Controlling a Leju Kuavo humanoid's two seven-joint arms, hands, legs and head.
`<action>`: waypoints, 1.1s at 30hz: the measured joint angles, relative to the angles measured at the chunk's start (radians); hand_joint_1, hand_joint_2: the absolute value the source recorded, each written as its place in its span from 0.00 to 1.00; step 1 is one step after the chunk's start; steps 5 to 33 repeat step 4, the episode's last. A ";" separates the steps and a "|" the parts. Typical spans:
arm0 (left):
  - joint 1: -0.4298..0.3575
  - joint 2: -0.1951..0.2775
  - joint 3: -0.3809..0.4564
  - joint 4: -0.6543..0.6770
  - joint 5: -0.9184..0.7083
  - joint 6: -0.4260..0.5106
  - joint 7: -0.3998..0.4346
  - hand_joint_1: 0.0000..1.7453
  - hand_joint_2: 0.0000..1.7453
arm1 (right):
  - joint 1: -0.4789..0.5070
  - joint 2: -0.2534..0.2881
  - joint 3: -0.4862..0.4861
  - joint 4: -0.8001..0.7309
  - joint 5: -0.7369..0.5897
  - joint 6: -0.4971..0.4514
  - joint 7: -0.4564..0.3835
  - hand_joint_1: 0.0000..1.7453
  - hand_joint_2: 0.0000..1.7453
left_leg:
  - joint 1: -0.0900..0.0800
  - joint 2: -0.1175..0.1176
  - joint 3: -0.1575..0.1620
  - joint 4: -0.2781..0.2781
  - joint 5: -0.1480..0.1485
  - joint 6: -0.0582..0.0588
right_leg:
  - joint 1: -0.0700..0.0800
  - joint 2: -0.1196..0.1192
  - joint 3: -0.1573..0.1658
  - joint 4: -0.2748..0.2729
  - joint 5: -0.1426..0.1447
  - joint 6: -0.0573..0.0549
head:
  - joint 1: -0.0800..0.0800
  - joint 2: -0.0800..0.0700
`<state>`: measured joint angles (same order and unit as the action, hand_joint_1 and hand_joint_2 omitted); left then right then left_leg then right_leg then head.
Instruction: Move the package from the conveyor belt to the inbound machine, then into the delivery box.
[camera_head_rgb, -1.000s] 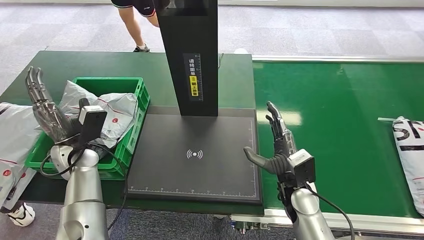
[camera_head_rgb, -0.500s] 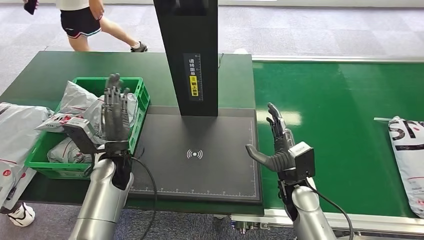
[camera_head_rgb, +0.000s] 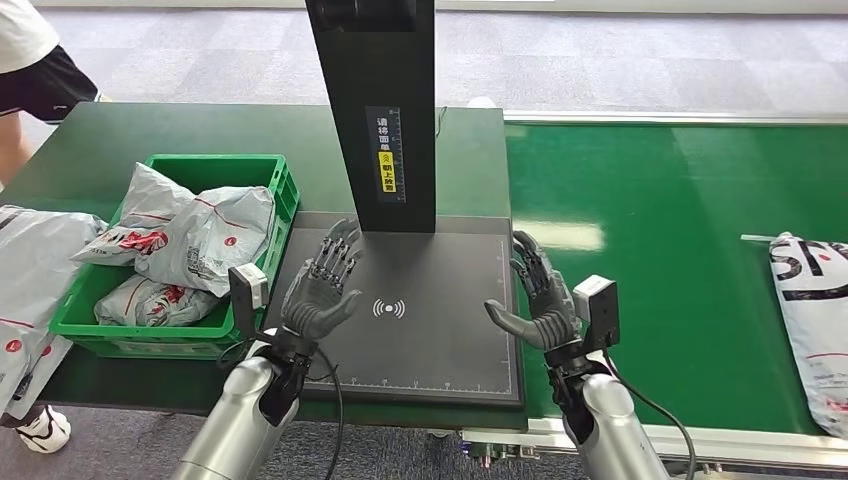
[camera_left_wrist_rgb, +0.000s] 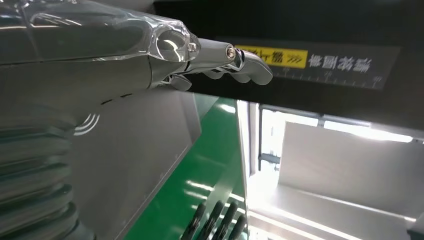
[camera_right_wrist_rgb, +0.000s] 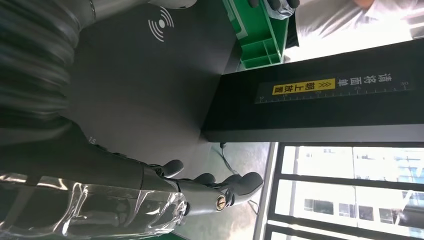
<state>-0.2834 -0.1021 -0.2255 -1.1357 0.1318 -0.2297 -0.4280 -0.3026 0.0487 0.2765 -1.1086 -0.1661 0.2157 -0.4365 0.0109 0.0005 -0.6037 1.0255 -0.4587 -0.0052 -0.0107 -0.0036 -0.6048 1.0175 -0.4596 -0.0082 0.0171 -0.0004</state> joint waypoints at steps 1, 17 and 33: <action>0.007 0.001 -0.003 0.000 0.002 -0.008 0.000 0.00 1.00 | 0.002 0.000 -0.002 -0.002 0.000 -0.001 0.001 0.00 1.00 | 0.000 0.000 0.000 0.000 0.000 0.000 | 0.000 0.000 0.000 0.000 0.000 0.000 | 0.000 0.000; 0.021 0.005 -0.012 0.000 0.000 -0.020 0.000 0.00 1.00 | 0.009 0.001 -0.007 -0.009 0.001 -0.005 -0.001 0.00 1.00 | 0.000 0.000 0.000 0.000 0.000 0.000 | 0.000 0.000 0.000 0.000 0.000 0.000 | 0.000 0.000; 0.021 0.005 -0.012 0.000 0.000 -0.020 0.000 0.00 1.00 | 0.009 0.001 -0.007 -0.009 0.001 -0.005 -0.001 0.00 1.00 | 0.000 0.000 0.000 0.000 0.000 0.000 | 0.000 0.000 0.000 0.000 0.000 0.000 | 0.000 0.000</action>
